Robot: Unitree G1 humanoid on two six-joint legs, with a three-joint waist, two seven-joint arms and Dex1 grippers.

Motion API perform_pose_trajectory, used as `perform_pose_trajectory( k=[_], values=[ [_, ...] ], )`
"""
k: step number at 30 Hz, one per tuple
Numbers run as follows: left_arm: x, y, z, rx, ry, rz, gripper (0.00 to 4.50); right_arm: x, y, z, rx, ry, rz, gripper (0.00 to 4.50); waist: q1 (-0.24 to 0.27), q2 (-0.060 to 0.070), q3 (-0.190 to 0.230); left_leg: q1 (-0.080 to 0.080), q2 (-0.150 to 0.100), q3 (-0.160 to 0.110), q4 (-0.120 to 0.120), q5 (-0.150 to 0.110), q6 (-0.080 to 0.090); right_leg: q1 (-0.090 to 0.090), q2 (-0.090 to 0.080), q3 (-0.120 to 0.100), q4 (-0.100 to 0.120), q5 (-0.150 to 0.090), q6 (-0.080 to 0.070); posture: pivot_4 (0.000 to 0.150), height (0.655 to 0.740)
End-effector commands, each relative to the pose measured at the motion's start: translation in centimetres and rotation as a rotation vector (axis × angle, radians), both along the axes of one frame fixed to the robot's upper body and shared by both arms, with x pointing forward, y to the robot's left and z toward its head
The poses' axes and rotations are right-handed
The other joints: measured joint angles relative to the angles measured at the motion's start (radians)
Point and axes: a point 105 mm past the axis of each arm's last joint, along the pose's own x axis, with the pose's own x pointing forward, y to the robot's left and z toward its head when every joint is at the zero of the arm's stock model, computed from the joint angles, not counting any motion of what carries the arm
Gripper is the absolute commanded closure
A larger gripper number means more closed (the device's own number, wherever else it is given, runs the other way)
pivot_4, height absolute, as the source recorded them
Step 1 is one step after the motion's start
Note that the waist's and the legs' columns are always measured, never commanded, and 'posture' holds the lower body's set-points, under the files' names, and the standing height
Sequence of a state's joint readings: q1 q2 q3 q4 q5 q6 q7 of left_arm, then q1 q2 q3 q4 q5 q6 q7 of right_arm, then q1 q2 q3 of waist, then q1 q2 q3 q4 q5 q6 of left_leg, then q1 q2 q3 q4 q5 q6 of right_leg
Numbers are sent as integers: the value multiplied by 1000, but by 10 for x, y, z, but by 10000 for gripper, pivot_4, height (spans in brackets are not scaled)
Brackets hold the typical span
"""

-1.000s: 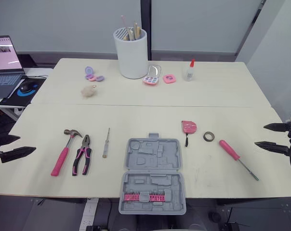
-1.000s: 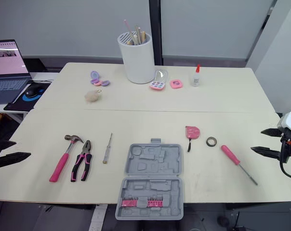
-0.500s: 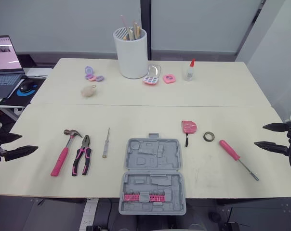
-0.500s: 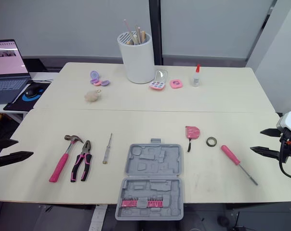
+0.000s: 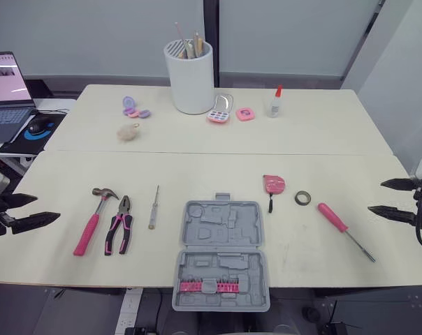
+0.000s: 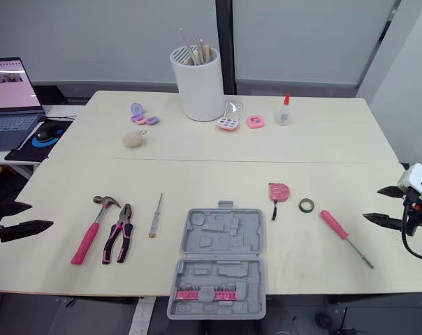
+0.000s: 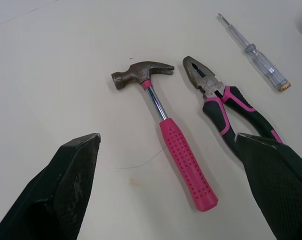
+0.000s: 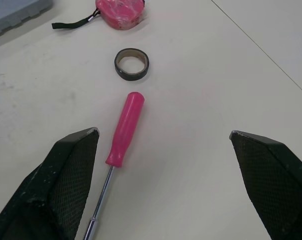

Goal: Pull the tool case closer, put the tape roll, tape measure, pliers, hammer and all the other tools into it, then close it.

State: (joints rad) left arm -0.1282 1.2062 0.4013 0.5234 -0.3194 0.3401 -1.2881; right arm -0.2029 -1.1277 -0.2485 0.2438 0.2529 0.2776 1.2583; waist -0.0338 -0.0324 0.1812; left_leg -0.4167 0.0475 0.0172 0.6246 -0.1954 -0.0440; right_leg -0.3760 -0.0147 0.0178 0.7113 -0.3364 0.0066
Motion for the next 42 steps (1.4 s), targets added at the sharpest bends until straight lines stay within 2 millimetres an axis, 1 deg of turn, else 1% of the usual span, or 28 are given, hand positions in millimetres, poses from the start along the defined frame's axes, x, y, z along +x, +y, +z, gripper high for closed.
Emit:
perform_pose_trajectory(
  k=[1, 2, 3, 4, 6, 7, 8, 9, 12, 15, 19, 22, 24, 27, 32, 42],
  values=[
    [12, -33, 21, -43, -101, -96, 0, 4, 12, 3, -41, -36, 48, 409, 1, 0, 0, 0, 0, 0, 0, 0, 0, 0, 0, 0, 0, 0, 0, 1500, 7400],
    [16, -49, 25, -59, -123, -142, 0, 6, 18, 1, -47, -37, 64, 409, 2, 0, 0, 0, 0, -1, 0, 0, 0, 0, 0, -1, 0, 0, 0, 1500, 7400],
    [18, -60, 28, -68, -137, -169, 0, 7, 22, 0, -50, -39, 73, 409, 2, 0, 0, 0, 0, -1, 1, 0, 0, 1, 0, -1, 0, 0, 0, 1500, 7400],
    [21, -74, 31, -82, -151, -211, 0, 9, 27, -1, -55, -40, 88, 409, 2, 0, 0, -1, 0, -2, 1, 0, 0, 1, 0, -1, 0, 0, 0, 1500, 7400],
    [29, -123, 40, -127, -202, -350, 0, 13, 47, -7, -61, -39, 147, 409, 2, 0, 0, -1, 0, -2, 2, 0, 0, 2, 0, -1, 0, 0, 0, 1500, 7400],
    [30, -142, 43, -138, -217, -404, 0, 14, 55, -9, -58, -36, 169, 409, 3, 0, 0, -1, -1, -2, 2, 0, 0, 2, 0, -1, 0, 0, 1, 1500, 7400],
    [30, -153, 44, -143, -225, -430, 0, 15, 59, -10, -56, -35, 180, 409, 3, 0, 0, -1, -1, -2, 3, 0, 0, 2, 0, -1, 0, 0, 2, 1500, 7400],
    [29, -173, 46, -160, -235, -493, 0, 16, 65, -12, -61, -30, 197, 409, 3, 0, 0, -1, -1, -2, 3, 0, 0, 2, 0, 0, 0, 0, 2, 1500, 7400],
    [21, -224, 50, -197, -270, -665, 0, 19, 82, -20, -88, -30, 233, 409, 3, 0, 0, -1, -1, -3, 3, 0, 0, 3, 1, 0, 0, 0, 2, 1500, 7400],
    [15, -252, 48, -204, -293, -753, 0, 25, 96, -26, -105, -47, 254, 409, -1, 0, 0, -1, -1, -3, 3, 0, 0, 2, 3, 1, 0, 0, 2, 1500, 7400],
    [11, -274, 40, -188, -326, -836, 0, 35, 109, -38, -134, -56, 241, 409, 0, 0, 0, 0, -1, -4, 3, 0, -1, 3, 10, 1, 0, 1, 2, 1500, 7400],
    [7, -286, 32, -186, -333, -888, 0, 39, 114, -48, -142, -52, 236, 6046, 2, 0, 0, 0, 0, -4, 4, 0, -1, 3, 10, 1, 0, 1, 2, 1500, 7400],
    [5, -294, 29, -202, -346, -911, 0, 44, 117, -55, -155, -64, 221, 12574, 3, 0, 0, -1, -1, -4, 4, 0, -1, 3, 9, 1, 0, 1, 2, 1500, 7400],
    [5, -303, 30, -226, -370, -920, 0, 48, 120, -65, -152, -51, 202, 12574, 4, 0, 0, -1, -1, -4, 4, 0, -1, 3, 9, 1, 0, 1, 2, 1500, 7400],
    [3, -308, 29, -231, -376, -936, 0, 58, 115, -77, -180, -55, 149, 22999, 2, 0, 0, -1, -1, -5, 4, 0, -1, 3, 10, 1, 0, 1, 1, 1500, 7400],
    [2, -314, 28, -239, -387, -947, 0, 68, 112, -97, -174, -34, 113, 22999, 2, 0, 0, -1, -1, -4, 4, 0, -1, 3, 10, 1, 0, 1, 1, 1500, 7400]
  ],
)
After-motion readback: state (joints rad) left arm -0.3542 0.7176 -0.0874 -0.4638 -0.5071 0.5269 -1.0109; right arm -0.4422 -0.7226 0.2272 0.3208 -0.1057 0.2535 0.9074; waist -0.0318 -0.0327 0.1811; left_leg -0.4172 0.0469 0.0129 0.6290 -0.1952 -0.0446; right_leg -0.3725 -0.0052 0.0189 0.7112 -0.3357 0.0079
